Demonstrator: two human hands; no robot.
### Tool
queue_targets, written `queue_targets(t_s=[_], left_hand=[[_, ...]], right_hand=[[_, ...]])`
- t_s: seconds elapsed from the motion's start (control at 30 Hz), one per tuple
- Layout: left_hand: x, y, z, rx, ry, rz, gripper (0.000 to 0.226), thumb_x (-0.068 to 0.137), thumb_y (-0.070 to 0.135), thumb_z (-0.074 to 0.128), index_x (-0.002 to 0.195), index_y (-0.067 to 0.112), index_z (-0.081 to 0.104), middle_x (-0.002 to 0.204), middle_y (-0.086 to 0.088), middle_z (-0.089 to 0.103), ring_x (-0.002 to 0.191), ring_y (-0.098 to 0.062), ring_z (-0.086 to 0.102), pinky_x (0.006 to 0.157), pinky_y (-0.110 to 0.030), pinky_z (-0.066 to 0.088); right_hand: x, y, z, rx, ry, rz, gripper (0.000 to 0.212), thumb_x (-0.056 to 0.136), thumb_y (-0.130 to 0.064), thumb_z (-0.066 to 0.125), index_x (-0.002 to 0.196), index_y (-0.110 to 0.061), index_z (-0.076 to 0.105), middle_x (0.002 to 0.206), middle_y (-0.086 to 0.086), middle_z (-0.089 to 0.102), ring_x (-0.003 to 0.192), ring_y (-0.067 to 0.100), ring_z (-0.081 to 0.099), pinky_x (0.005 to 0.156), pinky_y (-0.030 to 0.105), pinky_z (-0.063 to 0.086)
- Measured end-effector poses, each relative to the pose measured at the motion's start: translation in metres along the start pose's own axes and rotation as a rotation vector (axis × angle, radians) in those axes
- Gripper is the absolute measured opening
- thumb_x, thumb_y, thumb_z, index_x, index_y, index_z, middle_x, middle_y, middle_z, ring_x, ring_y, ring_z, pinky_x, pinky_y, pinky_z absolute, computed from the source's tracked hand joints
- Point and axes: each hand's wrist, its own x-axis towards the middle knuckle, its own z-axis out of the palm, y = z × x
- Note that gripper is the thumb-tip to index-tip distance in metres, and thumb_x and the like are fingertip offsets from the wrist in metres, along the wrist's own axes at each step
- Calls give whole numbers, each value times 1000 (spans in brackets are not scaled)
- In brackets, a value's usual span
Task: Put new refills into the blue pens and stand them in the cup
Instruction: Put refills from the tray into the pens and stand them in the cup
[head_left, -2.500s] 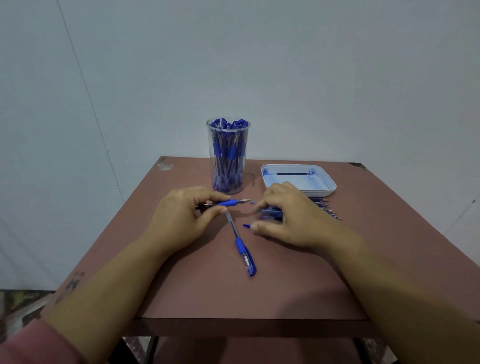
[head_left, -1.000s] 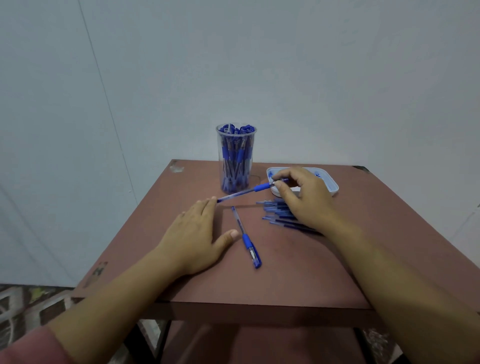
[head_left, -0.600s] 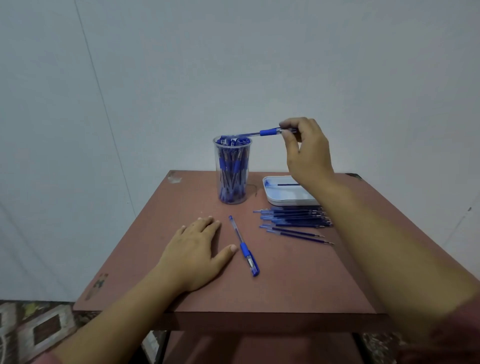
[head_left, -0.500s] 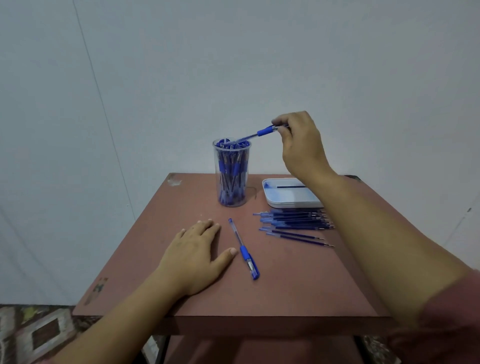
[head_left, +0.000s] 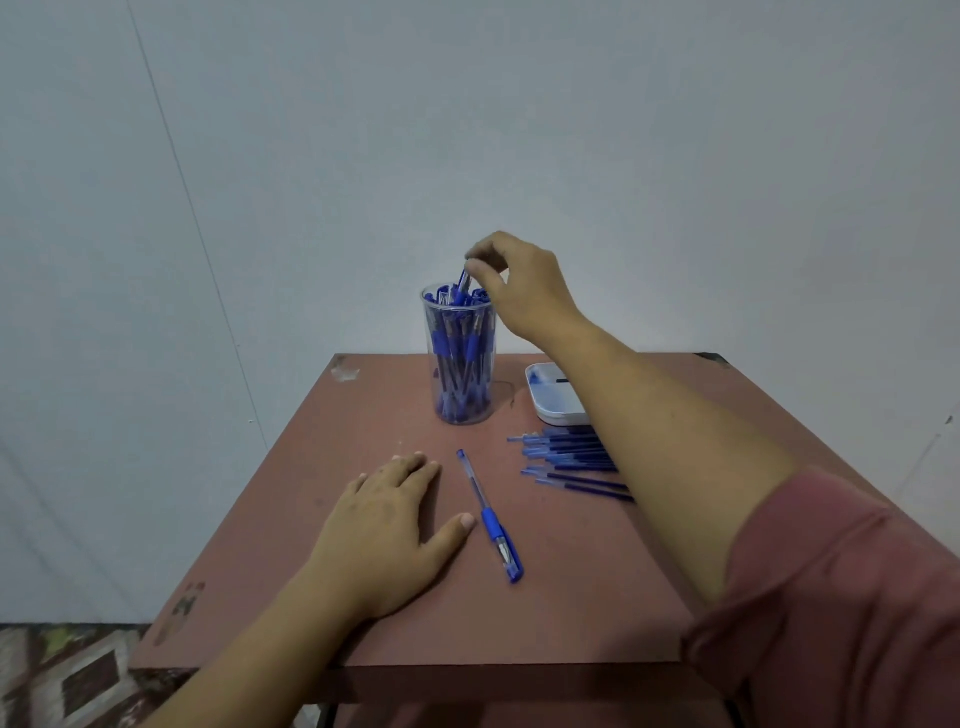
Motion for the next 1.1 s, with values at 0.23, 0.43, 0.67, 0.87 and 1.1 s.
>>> queue_targets(t_s=[0.23,0.43,0.67,0.87,1.1], left_hand=[[2,-1,0,-12,-3,5,99,70,82,4,152,31,24,159,11,22,145,-10,22,120,-36,18],[1,0,-3,-16,-6,3,100,69,82,3,152,31,24,158,11,23,144,-10,23,119,-35,19],[0,0,-3,-43,10,1,98,70,81,8,151,30,28,157,10,27,143,-11,25,118,-35,20],[-1,1,-4,-81,24,-18,101,67,82,9,150,29,31,157,10,28,143,-10,26,117,-33,21],[-3,2,-6,-113,34,-29,75,89,70,36,149,26,34,155,10,31,140,-11,31,115,-30,22]], right_hand=[[-10,25,14,-236,-141,-6,42,98,-48,37,99,-25,73,104,-4,60,109,25,46,93,44,38],[-39,0,-10,-185,-96,-72,29,98,-34,52,122,-23,65,116,-3,57,113,14,41,95,27,29],[-141,-33,-39,-156,-515,115,14,84,-41,67,83,-28,68,83,-12,62,78,1,57,70,18,45],[-188,-52,-39,-248,-598,281,34,75,-57,70,94,-30,59,88,-12,57,81,5,57,68,27,51],[-176,-35,-30,-360,-598,336,11,89,-30,63,95,-21,64,94,-2,63,84,15,59,74,33,53]])
